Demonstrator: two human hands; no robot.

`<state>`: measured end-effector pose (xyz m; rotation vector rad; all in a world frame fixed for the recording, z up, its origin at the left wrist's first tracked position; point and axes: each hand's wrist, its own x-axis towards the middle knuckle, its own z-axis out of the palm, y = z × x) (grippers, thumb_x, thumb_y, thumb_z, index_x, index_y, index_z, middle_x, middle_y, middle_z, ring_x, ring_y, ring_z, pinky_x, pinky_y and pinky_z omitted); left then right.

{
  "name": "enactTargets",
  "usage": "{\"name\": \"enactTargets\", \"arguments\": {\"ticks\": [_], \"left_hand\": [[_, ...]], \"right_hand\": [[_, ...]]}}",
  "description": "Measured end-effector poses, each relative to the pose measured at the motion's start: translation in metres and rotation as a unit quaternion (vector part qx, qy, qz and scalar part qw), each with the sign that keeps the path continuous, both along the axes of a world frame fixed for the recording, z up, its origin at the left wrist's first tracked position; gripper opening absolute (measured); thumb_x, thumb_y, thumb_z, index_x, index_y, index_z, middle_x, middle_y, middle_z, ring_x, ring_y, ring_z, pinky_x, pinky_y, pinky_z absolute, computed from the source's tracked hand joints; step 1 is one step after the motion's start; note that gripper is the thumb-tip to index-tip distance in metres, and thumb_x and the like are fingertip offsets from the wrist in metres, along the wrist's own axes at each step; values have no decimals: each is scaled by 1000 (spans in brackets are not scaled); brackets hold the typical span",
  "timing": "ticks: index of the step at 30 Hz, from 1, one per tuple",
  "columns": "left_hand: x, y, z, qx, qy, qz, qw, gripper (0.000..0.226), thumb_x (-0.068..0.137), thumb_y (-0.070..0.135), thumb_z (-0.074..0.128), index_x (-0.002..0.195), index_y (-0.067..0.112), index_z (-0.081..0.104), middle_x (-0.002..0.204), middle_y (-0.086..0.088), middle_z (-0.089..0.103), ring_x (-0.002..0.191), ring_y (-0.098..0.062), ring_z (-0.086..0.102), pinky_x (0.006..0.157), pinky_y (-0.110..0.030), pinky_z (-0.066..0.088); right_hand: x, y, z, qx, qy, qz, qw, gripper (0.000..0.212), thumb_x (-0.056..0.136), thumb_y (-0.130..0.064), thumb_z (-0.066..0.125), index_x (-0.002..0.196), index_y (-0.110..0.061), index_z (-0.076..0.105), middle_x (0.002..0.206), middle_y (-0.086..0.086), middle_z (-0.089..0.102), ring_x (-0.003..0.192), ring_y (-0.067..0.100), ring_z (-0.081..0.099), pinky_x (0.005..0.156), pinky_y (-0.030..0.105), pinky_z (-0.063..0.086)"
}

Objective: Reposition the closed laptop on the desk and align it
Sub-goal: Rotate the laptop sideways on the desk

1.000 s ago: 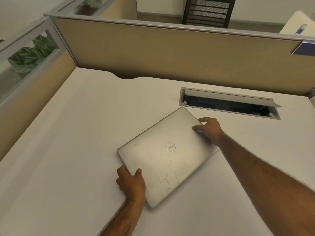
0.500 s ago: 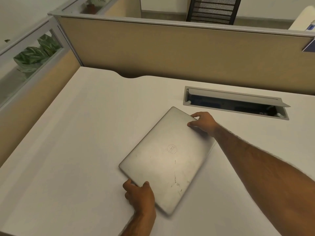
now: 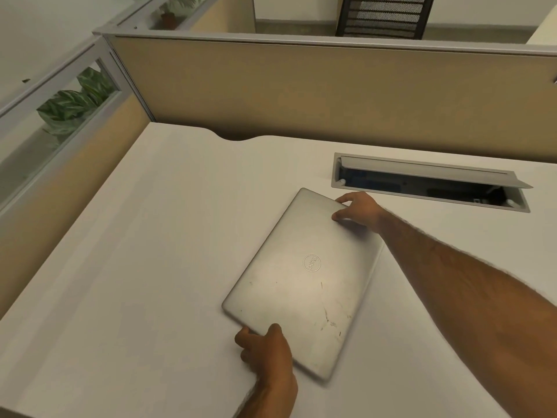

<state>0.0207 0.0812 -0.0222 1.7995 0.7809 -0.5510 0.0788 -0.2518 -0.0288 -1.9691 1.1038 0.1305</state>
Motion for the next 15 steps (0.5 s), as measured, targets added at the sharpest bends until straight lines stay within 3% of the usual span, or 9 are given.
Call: {"name": "enactTargets", "arguments": {"ticks": [10,15], "left_hand": [[-1,-2,-5,5,-3,-8,1000,44,84,13,61,124,13,42,129,-20,52,101,-40,59,81,-40,50],[1,6,-6,0,8,-58,998,50,86,12,63,131,8,41,134,-21,48,109,-41,58,96,-48,53]], "right_hand": [[6,6,0,-21,27,14,999,62,75,-35,85,132,-25,64,147,9,50,133,32,46,112,47,41],[-3,23,1,-79,41,-7,996,62,75,-41,80,134,-33,61,142,8,52,131,32,47,110,44,40]]}}
